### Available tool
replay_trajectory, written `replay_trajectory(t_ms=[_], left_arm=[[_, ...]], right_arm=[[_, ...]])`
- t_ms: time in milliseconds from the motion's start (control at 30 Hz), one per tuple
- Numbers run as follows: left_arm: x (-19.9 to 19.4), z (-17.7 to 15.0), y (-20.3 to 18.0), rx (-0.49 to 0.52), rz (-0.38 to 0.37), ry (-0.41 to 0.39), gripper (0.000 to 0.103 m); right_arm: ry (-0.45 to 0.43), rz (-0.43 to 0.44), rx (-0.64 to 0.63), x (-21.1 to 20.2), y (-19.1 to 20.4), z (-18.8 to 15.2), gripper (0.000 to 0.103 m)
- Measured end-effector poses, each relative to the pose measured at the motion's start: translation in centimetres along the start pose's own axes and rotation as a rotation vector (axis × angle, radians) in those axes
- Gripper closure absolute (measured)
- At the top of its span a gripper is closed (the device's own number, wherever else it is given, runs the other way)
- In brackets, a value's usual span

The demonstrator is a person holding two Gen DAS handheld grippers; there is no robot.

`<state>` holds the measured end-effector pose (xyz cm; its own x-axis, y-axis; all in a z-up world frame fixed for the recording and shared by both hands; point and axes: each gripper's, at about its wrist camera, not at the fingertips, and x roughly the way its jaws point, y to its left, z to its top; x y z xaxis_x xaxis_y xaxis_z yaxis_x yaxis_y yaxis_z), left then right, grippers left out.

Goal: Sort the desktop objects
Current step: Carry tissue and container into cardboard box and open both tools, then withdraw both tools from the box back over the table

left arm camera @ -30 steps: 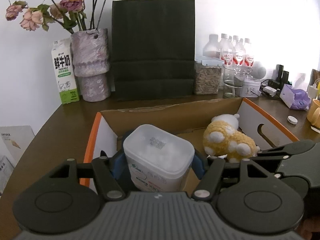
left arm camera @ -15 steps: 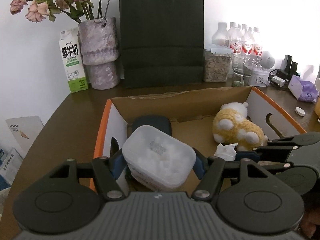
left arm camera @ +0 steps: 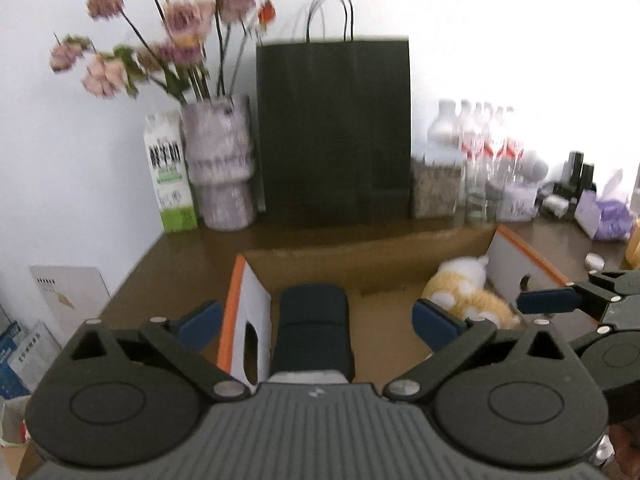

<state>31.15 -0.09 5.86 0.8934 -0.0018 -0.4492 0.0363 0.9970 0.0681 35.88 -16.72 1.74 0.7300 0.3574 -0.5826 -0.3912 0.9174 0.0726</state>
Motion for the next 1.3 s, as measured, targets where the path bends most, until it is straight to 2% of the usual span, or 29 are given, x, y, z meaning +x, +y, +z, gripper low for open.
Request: replay_trajectory(t_ms=[67, 333, 633, 933, 1300], left_arm=[[-1.2, 0.2, -0.1, -0.004, 0.014, -0.03, 0.0], [-6.1, -0.2, -0.1, -0.023, 0.004, -0.094, 0.0], [-10.9, -3.0, 0.5, -0.046, -0.006, -0.135, 0.0], [-13.7, -7.3, 0.9, -0.06, -0.016, -0.127, 0.0], [-15.8, -11.2, 2.0, -0.098, 0.03, -0.075, 0.0]], right_arm=[[-0.021, -0.004, -0.003, -1.4, 0.0, 0.2, 0.003], [-0.108, -0.04, -0.035, -7.4, 0.9, -0.2, 0.002], [-0.159, -0.058, -0.041, -13.3, 2.0, -3.6, 0.001], [-0.183, -0.085, -0.049, -16.5, 3.9, -8.3, 0.0], [-0.142, -0.111, -0.022, -17.7, 4.1, -12.7, 0.0]])
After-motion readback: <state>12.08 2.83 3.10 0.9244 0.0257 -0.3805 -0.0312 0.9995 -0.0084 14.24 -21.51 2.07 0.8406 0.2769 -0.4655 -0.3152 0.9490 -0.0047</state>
